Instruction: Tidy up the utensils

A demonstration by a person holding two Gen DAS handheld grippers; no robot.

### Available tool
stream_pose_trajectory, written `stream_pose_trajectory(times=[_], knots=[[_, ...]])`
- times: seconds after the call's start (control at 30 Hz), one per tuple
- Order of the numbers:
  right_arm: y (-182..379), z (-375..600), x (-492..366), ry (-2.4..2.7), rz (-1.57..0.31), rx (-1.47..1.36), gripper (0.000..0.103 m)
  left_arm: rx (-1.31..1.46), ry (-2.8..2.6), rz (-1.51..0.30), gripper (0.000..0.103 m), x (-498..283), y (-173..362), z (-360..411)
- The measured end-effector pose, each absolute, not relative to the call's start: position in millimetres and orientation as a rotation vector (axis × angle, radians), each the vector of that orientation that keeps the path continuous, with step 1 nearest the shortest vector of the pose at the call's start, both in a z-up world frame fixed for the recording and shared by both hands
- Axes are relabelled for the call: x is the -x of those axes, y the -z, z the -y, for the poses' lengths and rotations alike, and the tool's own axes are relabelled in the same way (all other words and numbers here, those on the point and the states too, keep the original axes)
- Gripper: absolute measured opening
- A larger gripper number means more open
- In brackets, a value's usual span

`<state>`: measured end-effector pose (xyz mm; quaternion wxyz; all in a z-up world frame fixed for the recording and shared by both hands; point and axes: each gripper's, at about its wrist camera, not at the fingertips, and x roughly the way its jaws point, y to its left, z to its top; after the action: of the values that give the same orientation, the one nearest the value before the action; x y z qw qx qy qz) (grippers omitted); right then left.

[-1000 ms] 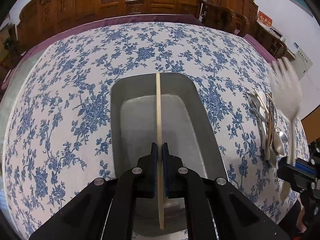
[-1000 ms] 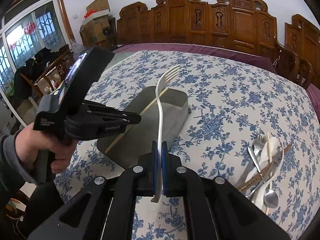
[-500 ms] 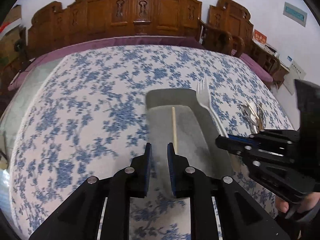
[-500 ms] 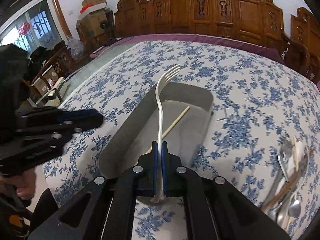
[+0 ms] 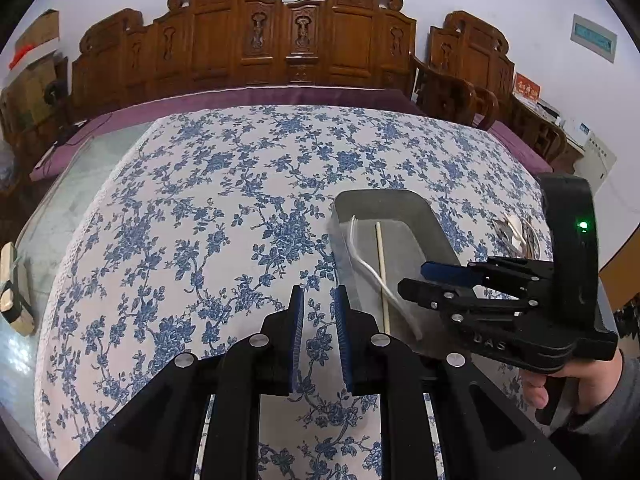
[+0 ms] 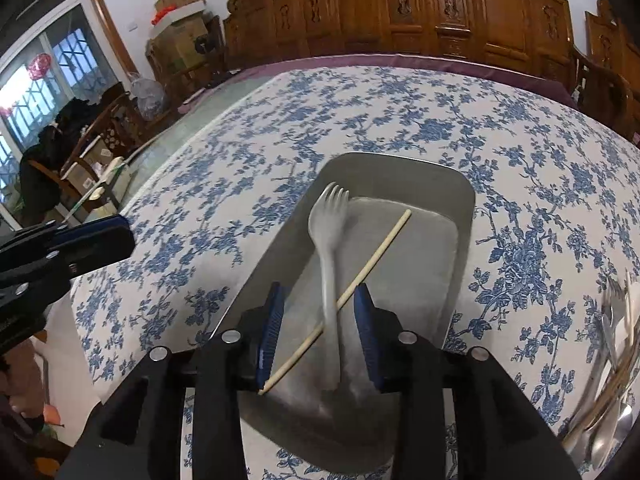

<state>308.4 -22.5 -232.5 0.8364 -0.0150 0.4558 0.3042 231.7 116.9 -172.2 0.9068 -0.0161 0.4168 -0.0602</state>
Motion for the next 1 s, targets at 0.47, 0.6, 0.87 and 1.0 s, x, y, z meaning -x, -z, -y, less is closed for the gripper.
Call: stream_pose_trajectory(times=[0.47,0.6,0.87,1.0], knots=[[193.8,107.9,-261.0,-0.648,-0.861,0.078,0.037,0.013,0.171,-0.814,0.056,-225.9,161.2,-74.1],[194.7,143.2,-252.5,-0.606,-0.857,0.103,0.032,-0.004,0.194,-0.793,0.066,-225.3,157.3,-52.0],[202.4,210.4,-244.4,-0.503,-0.865,0.109,0.032,-0.034,0.251,-0.783,0.071,-223.2,158.2,-8.4],[209.4,235.4,-247.1,-0.458,-0.88,0.09,0.03,-0.048,0.279,-0.794,0.071,-222.8,161.3,10.0]])
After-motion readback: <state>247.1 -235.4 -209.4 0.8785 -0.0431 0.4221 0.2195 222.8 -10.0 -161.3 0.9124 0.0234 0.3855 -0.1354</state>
